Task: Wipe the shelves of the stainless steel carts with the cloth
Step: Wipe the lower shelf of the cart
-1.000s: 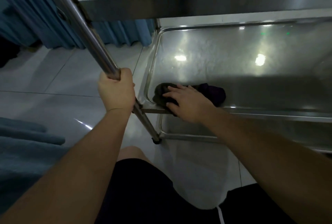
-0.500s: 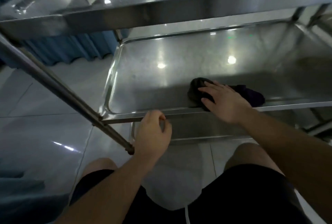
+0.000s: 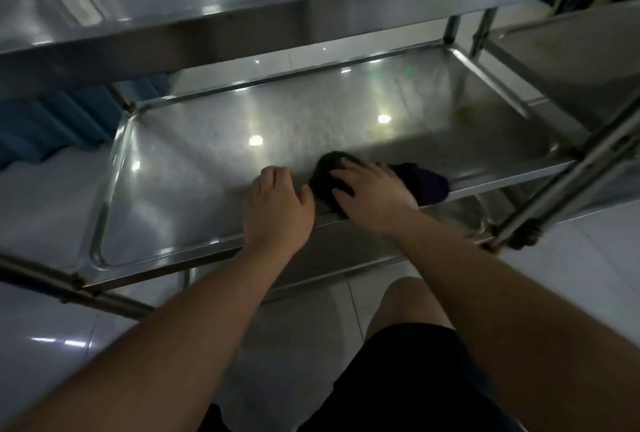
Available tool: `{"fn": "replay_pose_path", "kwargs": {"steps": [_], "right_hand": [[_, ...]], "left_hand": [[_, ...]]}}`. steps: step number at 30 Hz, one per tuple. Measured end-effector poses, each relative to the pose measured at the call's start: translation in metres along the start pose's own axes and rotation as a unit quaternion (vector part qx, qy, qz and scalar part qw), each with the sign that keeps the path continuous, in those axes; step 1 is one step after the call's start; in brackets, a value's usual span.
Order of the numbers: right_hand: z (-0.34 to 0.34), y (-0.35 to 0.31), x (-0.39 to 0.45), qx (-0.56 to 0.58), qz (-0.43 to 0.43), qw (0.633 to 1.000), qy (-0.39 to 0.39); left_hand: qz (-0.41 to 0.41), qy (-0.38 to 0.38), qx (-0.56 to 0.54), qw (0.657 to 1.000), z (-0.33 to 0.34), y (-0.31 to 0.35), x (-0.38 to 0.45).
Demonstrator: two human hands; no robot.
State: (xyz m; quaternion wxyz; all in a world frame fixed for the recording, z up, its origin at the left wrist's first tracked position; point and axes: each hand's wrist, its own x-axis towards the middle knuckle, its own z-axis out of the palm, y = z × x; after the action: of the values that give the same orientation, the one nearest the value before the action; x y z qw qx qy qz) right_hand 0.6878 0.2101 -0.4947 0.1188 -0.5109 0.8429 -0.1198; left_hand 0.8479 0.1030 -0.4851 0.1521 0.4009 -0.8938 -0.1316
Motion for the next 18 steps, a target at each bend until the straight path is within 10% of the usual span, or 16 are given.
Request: {"fn": "replay_pose_path", "kwargs": {"steps": [9, 18], "right_hand": [[-0.035, 0.091, -0.013, -0.013, -0.035, 0.999, -0.023], [-0.094, 0.253, -0.019, -0.014, 0.27, 0.961, 0.052]], "left_hand": [[-0.03, -0.018, 0.01, 0.999, 0.023, -0.011, 0.008], [-0.03, -0.048, 0.05, 0.997, 0.029, -0.004, 0.007]]}}
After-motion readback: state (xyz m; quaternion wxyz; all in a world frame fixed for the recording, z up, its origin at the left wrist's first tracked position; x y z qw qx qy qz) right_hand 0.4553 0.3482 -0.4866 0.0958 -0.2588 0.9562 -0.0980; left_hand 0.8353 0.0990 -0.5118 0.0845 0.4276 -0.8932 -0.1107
